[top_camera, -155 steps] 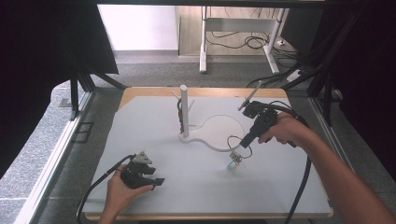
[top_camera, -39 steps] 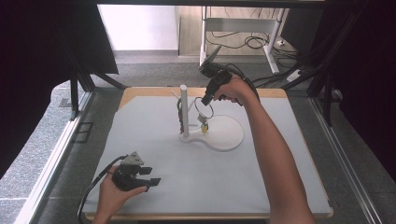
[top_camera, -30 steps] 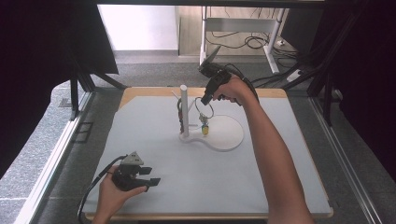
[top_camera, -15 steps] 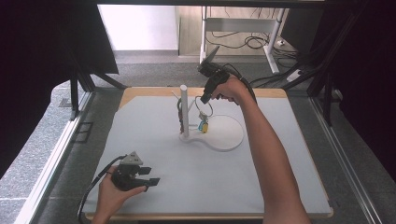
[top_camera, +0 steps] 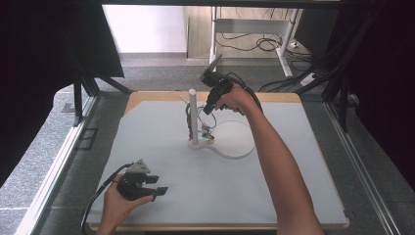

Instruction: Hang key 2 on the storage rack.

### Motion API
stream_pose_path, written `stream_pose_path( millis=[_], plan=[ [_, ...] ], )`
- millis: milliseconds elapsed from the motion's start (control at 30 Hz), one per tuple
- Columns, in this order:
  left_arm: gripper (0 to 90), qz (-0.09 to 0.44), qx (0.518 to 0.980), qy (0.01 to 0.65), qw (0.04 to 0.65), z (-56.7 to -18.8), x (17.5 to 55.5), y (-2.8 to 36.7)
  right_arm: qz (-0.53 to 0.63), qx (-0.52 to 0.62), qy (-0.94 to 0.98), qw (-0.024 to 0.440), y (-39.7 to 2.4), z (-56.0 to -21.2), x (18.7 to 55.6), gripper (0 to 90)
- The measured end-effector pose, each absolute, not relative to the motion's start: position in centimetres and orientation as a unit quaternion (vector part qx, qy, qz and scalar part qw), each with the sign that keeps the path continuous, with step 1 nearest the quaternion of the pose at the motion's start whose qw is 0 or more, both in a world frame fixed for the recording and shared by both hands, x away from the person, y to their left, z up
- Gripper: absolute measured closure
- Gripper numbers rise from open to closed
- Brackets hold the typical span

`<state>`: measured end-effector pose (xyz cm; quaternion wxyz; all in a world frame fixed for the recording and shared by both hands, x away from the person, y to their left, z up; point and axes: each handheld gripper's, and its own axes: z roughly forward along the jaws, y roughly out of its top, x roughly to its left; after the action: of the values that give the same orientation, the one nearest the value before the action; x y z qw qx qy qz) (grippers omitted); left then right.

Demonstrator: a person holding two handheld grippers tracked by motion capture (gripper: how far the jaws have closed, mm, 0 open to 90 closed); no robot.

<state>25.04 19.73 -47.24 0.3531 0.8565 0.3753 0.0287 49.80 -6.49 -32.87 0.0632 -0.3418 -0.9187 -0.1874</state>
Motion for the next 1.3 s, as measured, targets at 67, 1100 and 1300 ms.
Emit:
stream_pose_path(
  millis=[67,1100,1300],
  plan=[
    [42.5,0.028,0.857,0.375,0.352,-47.3,25.0,19.7,-0.186,-0.339,-0.920,0.065,-6.3,-33.1,49.7,86.9],
    [41.4,0.028,0.857,0.378,0.349,-47.4,25.1,19.6,-0.202,-0.333,-0.919,0.055,-7.8,-33.2,47.5,54.7],
    [40.6,0.024,0.855,0.382,0.349,-47.6,24.9,19.4,-0.221,-0.330,-0.916,0.048,-9.5,-33.2,46.1,51.2]
  ],
)
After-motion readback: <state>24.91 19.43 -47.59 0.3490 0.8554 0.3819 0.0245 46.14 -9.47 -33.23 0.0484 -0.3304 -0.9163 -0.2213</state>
